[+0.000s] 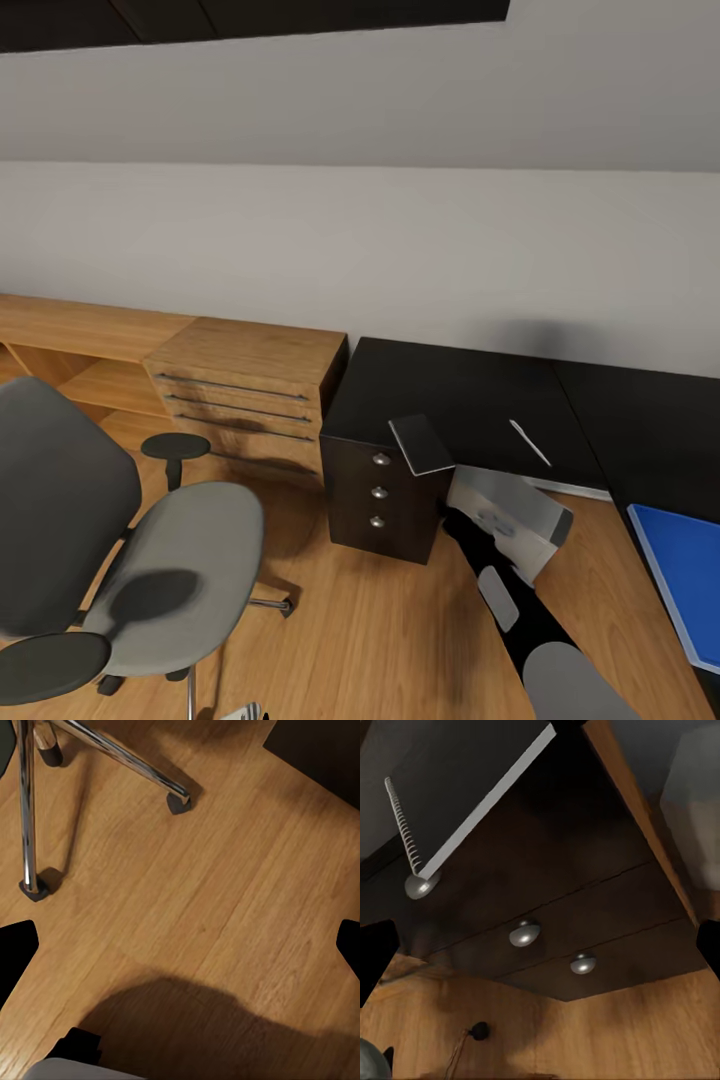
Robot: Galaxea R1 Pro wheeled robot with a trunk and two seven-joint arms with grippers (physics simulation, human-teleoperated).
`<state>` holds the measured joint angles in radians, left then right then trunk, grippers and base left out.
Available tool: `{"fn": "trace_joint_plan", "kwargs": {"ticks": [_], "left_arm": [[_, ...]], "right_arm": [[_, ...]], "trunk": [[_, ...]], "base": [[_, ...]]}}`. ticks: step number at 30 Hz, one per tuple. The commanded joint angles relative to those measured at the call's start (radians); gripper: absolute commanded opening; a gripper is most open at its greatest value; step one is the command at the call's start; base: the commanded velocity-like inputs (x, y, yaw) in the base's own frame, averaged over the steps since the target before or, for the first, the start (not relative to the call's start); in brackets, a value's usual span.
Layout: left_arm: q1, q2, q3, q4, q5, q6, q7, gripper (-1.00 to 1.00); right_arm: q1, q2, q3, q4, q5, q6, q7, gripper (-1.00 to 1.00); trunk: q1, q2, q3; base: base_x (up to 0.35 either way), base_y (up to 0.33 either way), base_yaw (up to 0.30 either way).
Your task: In the bedroom, organize the workspace by keeping the computer under the desk, ensuring the monitor is on the desk, placing the keyboard on the desk next to the monitor, placing the mouse on the desk next to the keyboard, moving the folder from the swivel chair onto the desk next to the mouse, stacking the notebook on top of the folder with the pen on top of the notebook, and positioning the swivel chair next to the desk.
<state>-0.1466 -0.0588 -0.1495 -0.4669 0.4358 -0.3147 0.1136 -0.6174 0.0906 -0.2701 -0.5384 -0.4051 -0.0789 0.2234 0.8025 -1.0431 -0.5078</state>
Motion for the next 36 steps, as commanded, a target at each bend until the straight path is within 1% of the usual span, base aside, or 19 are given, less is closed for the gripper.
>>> {"fn": "trace_joint_plan", "kwargs": {"ticks": [1, 5, 6, 8, 9, 11, 12, 14, 15, 19, 22, 36], "left_arm": [[-0.001, 0.001, -0.008, 0.000, 0.006, -0.004, 0.009, 1.00], [-0.001, 0.001, -0.010, 0.000, 0.005, -0.005, 0.007, 1.00], [-0.001, 0.001, -0.009, 0.000, 0.004, -0.005, 0.007, 1.00], [0.000, 0.001, -0.009, -0.001, 0.004, -0.005, 0.006, 1.00], [0.000, 0.001, -0.010, -0.001, 0.004, -0.005, 0.007, 1.00], [-0.001, 0.001, -0.010, 0.000, 0.004, -0.005, 0.007, 1.00], [-0.001, 0.000, -0.010, 0.000, 0.004, -0.005, 0.007, 1.00], [-0.001, 0.000, -0.010, 0.000, 0.004, -0.004, 0.007, 1.00], [-0.001, 0.000, -0.010, 0.000, 0.004, -0.004, 0.007, 1.00], [-0.001, 0.000, -0.010, 0.000, 0.004, -0.004, 0.008, 1.00], [-0.001, 0.000, -0.010, 0.000, 0.004, -0.004, 0.008, 1.00], [-0.001, 0.000, -0.009, -0.001, 0.003, -0.004, 0.008, 1.00]], "right_arm": [[-0.001, 0.001, -0.006, -0.004, -0.019, 0.000, 0.015, 1.00], [-0.001, 0.001, -0.008, -0.026, -0.068, 0.013, 0.033, 1.00], [-0.001, 0.001, -0.008, -0.029, -0.088, 0.026, 0.040, 1.00], [-0.001, 0.001, -0.008, -0.032, -0.111, 0.041, 0.051, 1.00], [-0.001, 0.000, -0.008, -0.033, -0.133, 0.054, 0.067, 1.00], [-0.001, -0.001, -0.007, -0.033, -0.150, 0.063, 0.087, 1.00], [-0.001, -0.001, -0.007, -0.033, -0.160, 0.069, 0.111, 1.00], [-0.001, -0.001, -0.006, -0.033, -0.167, 0.074, 0.139, 1.00], [-0.001, -0.002, -0.006, -0.032, -0.172, 0.078, 0.169, 1.00], [-0.001, -0.003, -0.006, -0.032, -0.178, 0.097, 0.230, 1.00], [-0.001, -0.004, -0.007, -0.032, -0.180, 0.107, 0.257, 1.00], [-0.001, -0.014, -0.008, -0.029, -0.181, 0.114, 0.272, 1.00]], "trunk": [[0.004, -0.008, -0.004], [0.019, -0.036, -0.017], [0.023, -0.043, -0.020], [0.031, -0.057, -0.026], [0.035, -0.064, -0.029], [0.042, -0.078, -0.035], [0.046, -0.085, -0.039], [0.054, -0.099, -0.045], [0.058, -0.106, -0.048], [0.073, -0.134, -0.061], [0.084, -0.155, -0.070], [0.138, -0.253, -0.114]], "base": [[0.000, 0.000, 0.000], [0.000, 0.000, 0.000], [0.000, 0.000, 0.000], [0.000, 0.000, 0.000], [0.000, 0.000, 0.000], [0.000, 0.000, 0.000], [0.000, 0.000, 0.000], [0.000, 0.000, 0.000], [0.000, 0.000, 0.000], [0.000, 0.000, 0.000], [0.000, 0.000, 0.000], [0.000, 0.000, 0.000]]}}
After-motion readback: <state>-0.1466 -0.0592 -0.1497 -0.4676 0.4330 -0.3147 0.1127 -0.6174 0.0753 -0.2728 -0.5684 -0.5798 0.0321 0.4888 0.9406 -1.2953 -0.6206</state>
